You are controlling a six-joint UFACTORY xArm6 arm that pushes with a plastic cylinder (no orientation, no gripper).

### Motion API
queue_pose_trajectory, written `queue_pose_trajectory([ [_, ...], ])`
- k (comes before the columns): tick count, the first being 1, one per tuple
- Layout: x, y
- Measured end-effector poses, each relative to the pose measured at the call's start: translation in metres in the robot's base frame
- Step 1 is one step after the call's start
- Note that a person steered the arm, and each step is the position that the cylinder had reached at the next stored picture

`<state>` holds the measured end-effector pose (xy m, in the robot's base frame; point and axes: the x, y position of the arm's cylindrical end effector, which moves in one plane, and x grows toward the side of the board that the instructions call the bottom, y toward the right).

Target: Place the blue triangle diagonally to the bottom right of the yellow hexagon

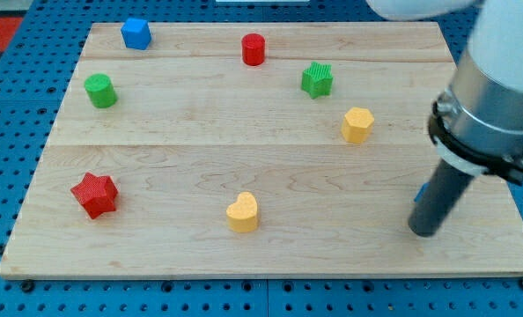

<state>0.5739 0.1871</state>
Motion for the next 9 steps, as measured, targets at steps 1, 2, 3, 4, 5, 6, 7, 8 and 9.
queue_pose_trajectory([
  [1, -0.020, 0.046],
  [2, -0.032, 0.017],
  [3, -0.033, -0.058],
  [4, -0.043, -0.049],
  [5, -0.052, -0.029],
  [6, -0.028, -0.068],
  [7, -0.069, -0.170],
  [8, -0.107, -0.240],
  [9, -0.150, -0.291],
])
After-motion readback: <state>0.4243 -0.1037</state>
